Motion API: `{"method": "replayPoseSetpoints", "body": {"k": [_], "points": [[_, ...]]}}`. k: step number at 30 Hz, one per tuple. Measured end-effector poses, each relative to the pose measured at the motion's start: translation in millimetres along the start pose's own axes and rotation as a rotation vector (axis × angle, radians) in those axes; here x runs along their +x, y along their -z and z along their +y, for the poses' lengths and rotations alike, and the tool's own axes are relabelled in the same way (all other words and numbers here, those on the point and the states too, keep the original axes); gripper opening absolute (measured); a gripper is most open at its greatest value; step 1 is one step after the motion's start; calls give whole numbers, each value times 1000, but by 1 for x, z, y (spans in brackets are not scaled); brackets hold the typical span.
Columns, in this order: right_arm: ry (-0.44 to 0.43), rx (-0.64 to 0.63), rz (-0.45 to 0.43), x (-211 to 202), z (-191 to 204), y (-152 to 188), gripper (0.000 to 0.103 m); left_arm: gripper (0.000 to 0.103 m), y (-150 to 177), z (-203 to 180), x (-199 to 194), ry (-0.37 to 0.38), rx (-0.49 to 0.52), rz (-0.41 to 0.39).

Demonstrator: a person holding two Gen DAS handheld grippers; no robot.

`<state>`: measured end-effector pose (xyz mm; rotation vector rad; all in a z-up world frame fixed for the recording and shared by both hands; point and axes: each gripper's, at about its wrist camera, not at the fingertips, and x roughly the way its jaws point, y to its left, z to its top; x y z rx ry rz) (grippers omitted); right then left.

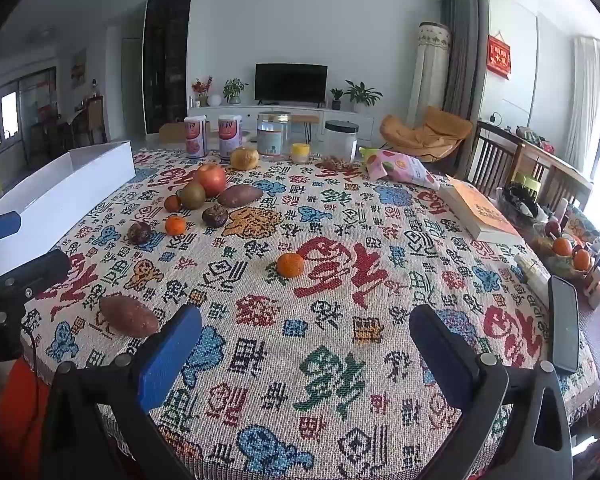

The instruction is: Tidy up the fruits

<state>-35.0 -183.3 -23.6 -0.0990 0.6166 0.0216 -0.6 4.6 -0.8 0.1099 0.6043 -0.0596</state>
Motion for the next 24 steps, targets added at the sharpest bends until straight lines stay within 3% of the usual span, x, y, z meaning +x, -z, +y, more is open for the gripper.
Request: {"method": "replayPoseSetpoints", "body": {"k": [24], "points": [[22, -36, -30, -3, 8, 2, 103, 103, 6, 3, 0, -19, -11, 29]]}}
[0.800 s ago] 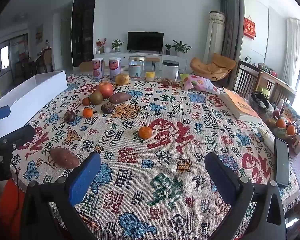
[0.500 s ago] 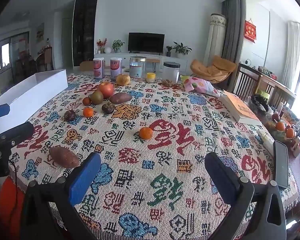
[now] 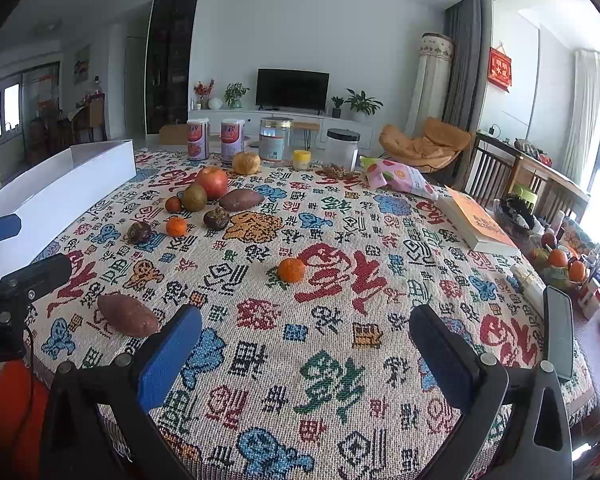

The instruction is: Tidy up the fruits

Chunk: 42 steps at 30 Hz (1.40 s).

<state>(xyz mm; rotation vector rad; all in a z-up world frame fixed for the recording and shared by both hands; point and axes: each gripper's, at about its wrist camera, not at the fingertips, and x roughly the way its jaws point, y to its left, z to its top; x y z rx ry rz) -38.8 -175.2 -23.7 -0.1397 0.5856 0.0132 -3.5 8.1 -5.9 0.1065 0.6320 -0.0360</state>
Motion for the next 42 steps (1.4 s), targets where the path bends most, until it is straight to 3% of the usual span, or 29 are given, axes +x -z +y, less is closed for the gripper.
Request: {"method": "replayPoseSetpoints", "body": {"k": [42], "points": [[8, -14, -2, 0, 3, 2, 103, 103, 1, 6, 1, -4, -29, 9]]}}
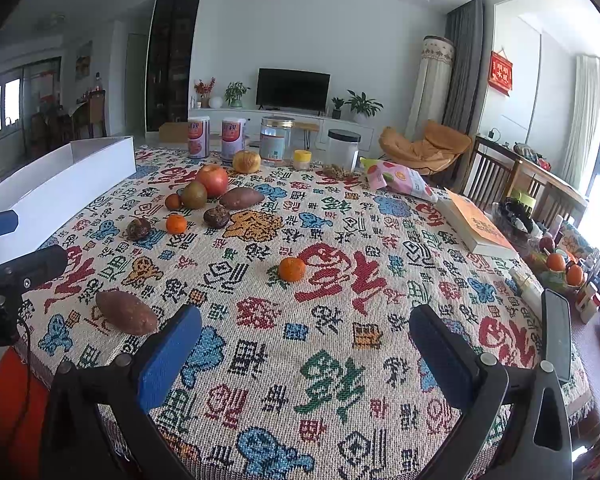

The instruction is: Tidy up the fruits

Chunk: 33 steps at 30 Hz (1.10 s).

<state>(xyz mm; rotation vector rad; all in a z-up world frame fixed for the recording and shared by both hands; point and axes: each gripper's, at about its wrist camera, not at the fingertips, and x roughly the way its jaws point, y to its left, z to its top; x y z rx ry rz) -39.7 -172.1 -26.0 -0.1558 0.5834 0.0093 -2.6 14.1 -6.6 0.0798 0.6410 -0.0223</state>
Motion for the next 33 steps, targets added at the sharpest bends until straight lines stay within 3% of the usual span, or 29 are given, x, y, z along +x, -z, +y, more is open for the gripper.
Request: {"method": "replayPoseSetpoints", "body": {"k": [33], "points": [[4, -4, 1, 1, 1, 2, 103, 102, -1, 5, 0, -1, -9, 1]]}}
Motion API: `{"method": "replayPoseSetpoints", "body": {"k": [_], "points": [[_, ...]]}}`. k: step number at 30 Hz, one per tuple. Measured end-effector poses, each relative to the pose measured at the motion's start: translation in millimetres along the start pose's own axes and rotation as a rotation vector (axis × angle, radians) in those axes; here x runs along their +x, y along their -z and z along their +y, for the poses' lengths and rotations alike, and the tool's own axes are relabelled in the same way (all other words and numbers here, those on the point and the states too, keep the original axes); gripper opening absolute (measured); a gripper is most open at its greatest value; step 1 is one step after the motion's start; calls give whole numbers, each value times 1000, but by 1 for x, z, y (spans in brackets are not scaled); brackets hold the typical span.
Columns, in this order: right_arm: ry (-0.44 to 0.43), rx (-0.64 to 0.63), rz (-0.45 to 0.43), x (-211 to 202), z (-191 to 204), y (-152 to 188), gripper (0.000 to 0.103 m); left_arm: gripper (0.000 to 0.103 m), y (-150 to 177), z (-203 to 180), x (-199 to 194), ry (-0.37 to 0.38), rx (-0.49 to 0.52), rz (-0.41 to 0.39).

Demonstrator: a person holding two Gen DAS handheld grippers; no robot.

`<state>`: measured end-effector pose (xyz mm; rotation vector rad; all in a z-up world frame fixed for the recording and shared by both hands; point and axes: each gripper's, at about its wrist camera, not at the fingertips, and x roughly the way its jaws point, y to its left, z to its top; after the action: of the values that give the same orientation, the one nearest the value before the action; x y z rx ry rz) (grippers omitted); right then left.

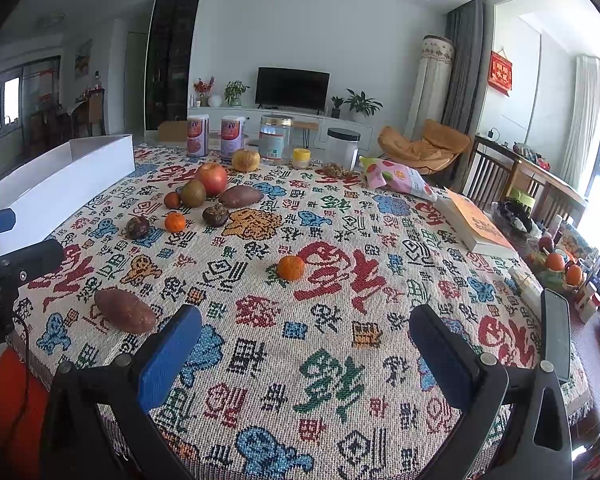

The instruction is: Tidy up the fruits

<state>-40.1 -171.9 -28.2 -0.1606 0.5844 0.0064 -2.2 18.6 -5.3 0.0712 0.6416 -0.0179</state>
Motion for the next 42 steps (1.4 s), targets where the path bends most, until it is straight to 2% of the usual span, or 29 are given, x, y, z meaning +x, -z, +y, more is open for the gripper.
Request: {"method": "replayPoseSetpoints", "body": {"k": [31, 42], "points": [[4, -5, 10, 3, 1, 2, 103, 102, -1, 5, 2, 1, -10, 4], [3, -5, 15, 4, 1, 2, 103, 103, -1, 11, 9, -22, -22, 14]]}}
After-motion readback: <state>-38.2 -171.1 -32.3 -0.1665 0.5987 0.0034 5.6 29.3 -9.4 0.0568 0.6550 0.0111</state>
